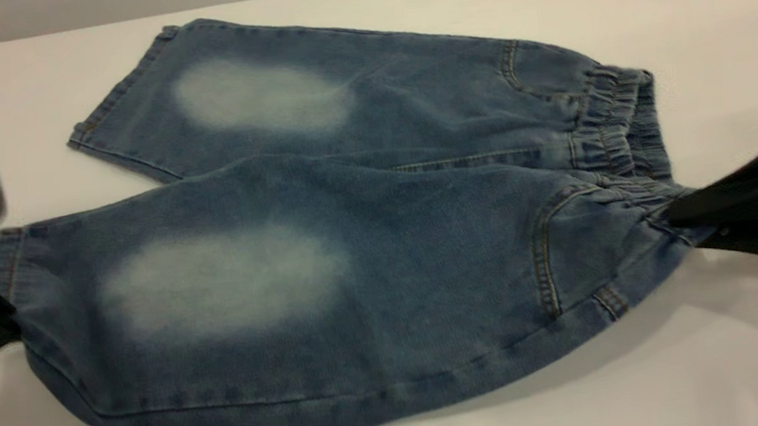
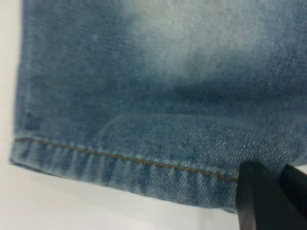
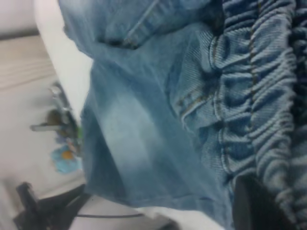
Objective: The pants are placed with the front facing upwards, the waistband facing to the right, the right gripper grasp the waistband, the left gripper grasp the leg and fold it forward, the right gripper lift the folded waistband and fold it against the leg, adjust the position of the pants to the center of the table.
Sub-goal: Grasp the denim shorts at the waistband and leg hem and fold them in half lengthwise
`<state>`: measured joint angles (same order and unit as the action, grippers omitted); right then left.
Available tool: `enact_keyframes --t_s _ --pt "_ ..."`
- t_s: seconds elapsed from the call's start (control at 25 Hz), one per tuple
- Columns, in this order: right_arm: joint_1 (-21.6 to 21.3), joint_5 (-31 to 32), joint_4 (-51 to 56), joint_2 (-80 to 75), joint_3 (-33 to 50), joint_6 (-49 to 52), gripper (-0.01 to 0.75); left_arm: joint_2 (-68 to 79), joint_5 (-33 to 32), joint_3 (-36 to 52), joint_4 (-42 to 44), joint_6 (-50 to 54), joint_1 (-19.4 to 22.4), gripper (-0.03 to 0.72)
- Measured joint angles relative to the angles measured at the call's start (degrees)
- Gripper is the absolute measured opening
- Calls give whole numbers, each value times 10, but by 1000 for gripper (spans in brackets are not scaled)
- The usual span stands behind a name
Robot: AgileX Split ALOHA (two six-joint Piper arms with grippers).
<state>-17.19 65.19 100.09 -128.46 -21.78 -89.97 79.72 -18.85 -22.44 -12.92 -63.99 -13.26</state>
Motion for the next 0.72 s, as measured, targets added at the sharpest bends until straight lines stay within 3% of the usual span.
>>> enact_keyframes --t_s 0.24,0.72 --pt "-47 51 -1 1 55 0 38 -90 37 0 57 35 0 61" --pt "-47 48 -2 5 48 0 38 -109 269 0 84 61 0 61"
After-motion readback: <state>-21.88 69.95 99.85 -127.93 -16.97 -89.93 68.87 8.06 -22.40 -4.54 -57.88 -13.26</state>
